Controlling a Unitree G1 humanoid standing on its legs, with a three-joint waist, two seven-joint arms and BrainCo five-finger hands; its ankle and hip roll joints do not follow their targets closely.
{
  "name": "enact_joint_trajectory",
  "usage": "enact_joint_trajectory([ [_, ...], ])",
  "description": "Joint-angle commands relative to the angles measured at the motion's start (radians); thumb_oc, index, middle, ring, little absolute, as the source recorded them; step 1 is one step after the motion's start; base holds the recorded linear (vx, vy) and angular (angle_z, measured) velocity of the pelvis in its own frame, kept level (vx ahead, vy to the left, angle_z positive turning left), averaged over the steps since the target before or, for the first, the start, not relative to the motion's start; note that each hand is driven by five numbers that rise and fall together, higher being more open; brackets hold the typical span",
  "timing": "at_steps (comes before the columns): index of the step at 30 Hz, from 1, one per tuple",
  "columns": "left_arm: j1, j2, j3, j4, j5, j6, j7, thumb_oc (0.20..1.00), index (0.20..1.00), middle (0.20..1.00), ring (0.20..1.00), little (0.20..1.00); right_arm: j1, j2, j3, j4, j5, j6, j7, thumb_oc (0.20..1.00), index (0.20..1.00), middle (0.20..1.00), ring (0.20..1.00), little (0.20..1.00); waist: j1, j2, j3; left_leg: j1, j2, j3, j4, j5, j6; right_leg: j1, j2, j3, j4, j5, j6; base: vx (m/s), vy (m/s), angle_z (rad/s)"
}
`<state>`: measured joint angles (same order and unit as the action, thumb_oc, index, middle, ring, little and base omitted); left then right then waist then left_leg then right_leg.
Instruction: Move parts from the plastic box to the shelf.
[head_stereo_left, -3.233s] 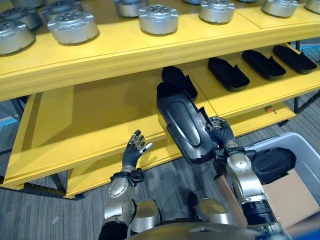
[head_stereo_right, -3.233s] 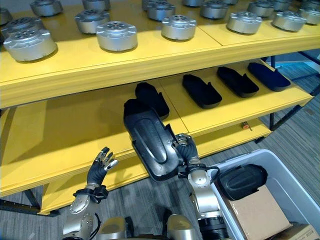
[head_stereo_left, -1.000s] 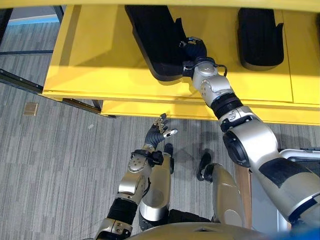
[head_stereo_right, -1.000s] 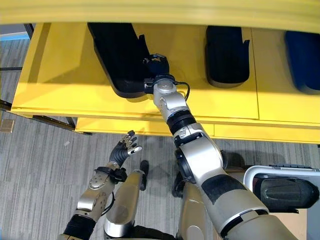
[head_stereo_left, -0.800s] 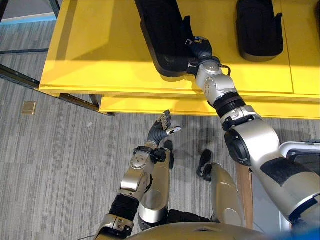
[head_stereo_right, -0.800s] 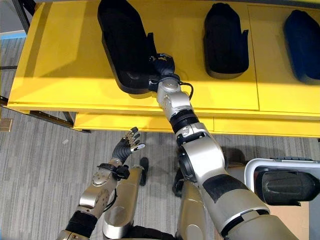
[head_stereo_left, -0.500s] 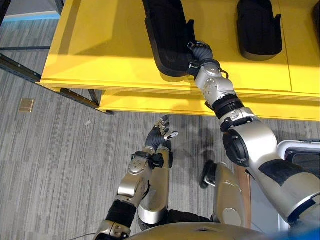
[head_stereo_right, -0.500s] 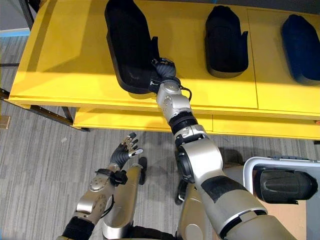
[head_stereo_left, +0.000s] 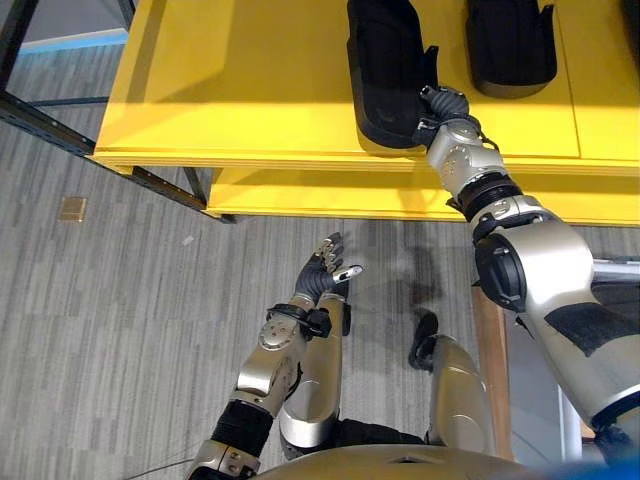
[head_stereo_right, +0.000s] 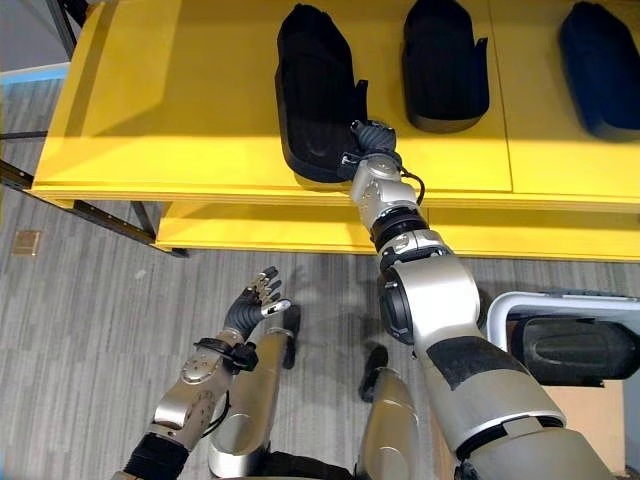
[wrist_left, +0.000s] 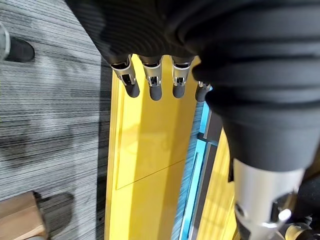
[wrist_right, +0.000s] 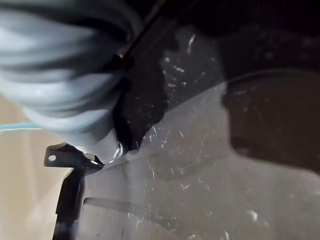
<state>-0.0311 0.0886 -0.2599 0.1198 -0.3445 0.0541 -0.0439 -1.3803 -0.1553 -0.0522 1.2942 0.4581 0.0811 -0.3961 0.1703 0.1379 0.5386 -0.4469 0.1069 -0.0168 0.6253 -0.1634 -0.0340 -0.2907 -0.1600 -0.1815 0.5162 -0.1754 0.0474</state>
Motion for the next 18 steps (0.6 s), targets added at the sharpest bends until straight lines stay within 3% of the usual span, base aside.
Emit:
enact_joint_trajectory([
  [1, 0.001, -0.017, -0.021, -0.072, -0.022, -0.042, -0.008, 1.0, 1.0, 1.0, 1.0, 1.0, -0.138, -0.036, -0.016, -0.042, 0.016, -0.082, 0.007, 0.2, 0.2, 0.2, 0.2, 0.2, 0.017, 0.022, -0.019, 0.091, 0.039, 0.009, -0.083, 0.219, -0.045, -0.07, -0.107, 0.117, 0.223, 0.185, 0.052, 0.0, 0.0, 0.0],
  [18, 0.021, -0.008, -0.026, -0.069, -0.027, -0.048, -0.009, 1.0, 1.0, 1.0, 1.0, 1.0, -0.133, -0.047, -0.021, -0.019, 0.005, -0.072, 0.009, 0.2, 0.2, 0.2, 0.2, 0.2, 0.008, 0.029, -0.019, 0.067, 0.064, -0.004, -0.065, 0.219, -0.068, -0.069, -0.113, 0.11, 0.21, 0.198, 0.055, 0.0, 0.004, 0.03],
])
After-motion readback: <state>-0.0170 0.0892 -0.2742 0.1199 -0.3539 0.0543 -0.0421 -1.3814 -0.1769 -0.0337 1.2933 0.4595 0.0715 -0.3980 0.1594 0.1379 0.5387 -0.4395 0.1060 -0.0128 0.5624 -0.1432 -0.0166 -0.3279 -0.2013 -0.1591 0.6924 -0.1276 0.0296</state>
